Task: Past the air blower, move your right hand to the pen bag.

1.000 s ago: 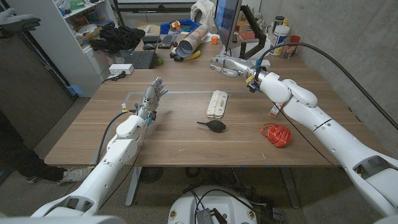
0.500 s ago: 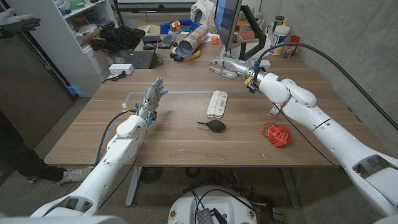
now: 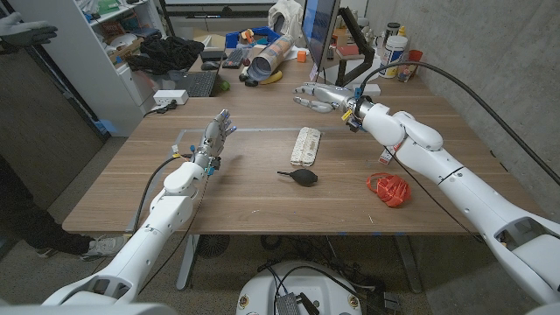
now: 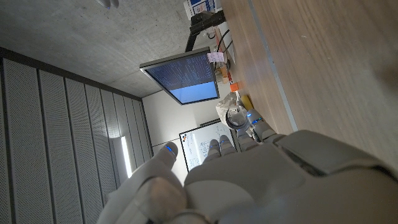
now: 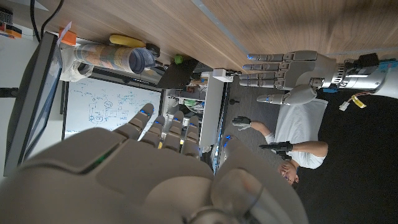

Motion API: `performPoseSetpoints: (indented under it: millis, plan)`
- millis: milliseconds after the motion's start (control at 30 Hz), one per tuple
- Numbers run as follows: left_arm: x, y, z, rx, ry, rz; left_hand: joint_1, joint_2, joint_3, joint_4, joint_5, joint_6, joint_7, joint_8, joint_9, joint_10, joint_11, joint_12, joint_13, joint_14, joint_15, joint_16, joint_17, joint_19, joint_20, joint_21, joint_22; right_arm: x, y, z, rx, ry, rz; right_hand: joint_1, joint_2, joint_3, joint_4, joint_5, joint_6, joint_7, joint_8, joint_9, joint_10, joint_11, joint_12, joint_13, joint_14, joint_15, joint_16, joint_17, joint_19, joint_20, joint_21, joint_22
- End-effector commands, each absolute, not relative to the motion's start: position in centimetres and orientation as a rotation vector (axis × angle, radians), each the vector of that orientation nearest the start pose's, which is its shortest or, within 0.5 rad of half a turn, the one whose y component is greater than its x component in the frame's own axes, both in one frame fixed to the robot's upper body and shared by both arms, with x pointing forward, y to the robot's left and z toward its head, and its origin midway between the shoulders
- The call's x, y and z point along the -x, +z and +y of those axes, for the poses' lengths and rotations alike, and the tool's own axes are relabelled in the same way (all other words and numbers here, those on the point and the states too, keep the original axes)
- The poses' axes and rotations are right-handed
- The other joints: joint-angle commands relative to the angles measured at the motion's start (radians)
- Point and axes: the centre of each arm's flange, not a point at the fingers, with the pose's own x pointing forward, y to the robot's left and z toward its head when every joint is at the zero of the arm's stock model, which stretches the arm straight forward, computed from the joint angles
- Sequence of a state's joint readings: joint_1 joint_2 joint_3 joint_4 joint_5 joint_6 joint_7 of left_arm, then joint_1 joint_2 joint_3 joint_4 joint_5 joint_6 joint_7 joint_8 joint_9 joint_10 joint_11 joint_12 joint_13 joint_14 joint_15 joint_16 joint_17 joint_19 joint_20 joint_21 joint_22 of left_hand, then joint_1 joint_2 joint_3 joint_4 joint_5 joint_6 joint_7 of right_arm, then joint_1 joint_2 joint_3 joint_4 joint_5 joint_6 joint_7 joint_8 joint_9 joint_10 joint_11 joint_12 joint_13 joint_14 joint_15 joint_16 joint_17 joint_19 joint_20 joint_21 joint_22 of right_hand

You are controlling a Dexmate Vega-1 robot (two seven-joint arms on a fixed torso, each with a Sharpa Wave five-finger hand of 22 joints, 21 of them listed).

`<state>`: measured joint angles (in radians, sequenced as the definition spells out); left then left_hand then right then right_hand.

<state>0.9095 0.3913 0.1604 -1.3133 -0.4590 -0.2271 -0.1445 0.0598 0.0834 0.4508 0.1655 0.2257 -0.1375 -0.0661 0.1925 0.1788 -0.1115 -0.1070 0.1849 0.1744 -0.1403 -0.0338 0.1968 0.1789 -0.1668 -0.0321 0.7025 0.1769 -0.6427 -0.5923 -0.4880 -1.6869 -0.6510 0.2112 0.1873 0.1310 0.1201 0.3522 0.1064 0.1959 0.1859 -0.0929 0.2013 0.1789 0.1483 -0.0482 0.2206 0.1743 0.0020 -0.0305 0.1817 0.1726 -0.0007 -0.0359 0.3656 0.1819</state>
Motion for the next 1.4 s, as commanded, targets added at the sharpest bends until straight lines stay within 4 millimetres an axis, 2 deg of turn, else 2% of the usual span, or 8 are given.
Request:
performPoseSetpoints:
  millis: [33, 900, 1400]
  plan:
    - [-64.77, -4.05, 30.85, -0.008, -0.191, -0.585, 0.001, 0.058, -0.002, 0.001, 0.004, 0.005, -0.002, 0.001, 0.006, 0.005, -0.005, 0.004, 0.006, 0.006, -0.034, 0.002, 0.002, -0.011, -0.063, -0.002, 0.004, -57.92, 10.31, -14.0, 1.491, 0.205, -0.959, 0.007, 0.049, 0.005, 0.003, -0.002, 0.011, -0.002, -0.002, 0.005, 0.008, -0.002, 0.0, 0.005, 0.006, -0.051, 0.006, 0.001, 0.002, -0.092, -0.005, 0.002]
    - [-64.77, -4.63, 31.06, -0.01, -0.188, -0.57, 0.001, 0.059, -0.002, 0.001, 0.004, 0.01, -0.002, 0.0, 0.006, 0.006, -0.004, 0.003, 0.006, 0.006, -0.033, 0.002, 0.002, -0.01, -0.061, -0.008, 0.005, -58.45, 9.7, -13.64, 1.541, 0.217, -0.937, 0.009, 0.048, 0.004, 0.004, -0.002, 0.013, -0.002, -0.005, 0.005, 0.01, 0.001, -0.003, 0.005, 0.006, -0.051, 0.004, 0.001, 0.005, -0.092, -0.01, 0.002]
    - [-64.84, -4.84, 31.04, -0.011, -0.191, -0.565, 0.001, 0.059, -0.002, 0.002, 0.004, 0.011, -0.002, 0.0, 0.006, 0.007, -0.005, 0.003, 0.006, 0.006, -0.034, 0.001, 0.002, -0.009, -0.061, -0.011, 0.005, -58.66, 9.4, -13.37, 1.564, 0.213, -0.925, 0.006, 0.051, 0.003, 0.009, -0.002, 0.013, -0.005, -0.007, 0.005, 0.008, -0.01, -0.006, 0.005, 0.006, -0.055, 0.004, 0.003, 0.005, -0.093, -0.014, 0.002]
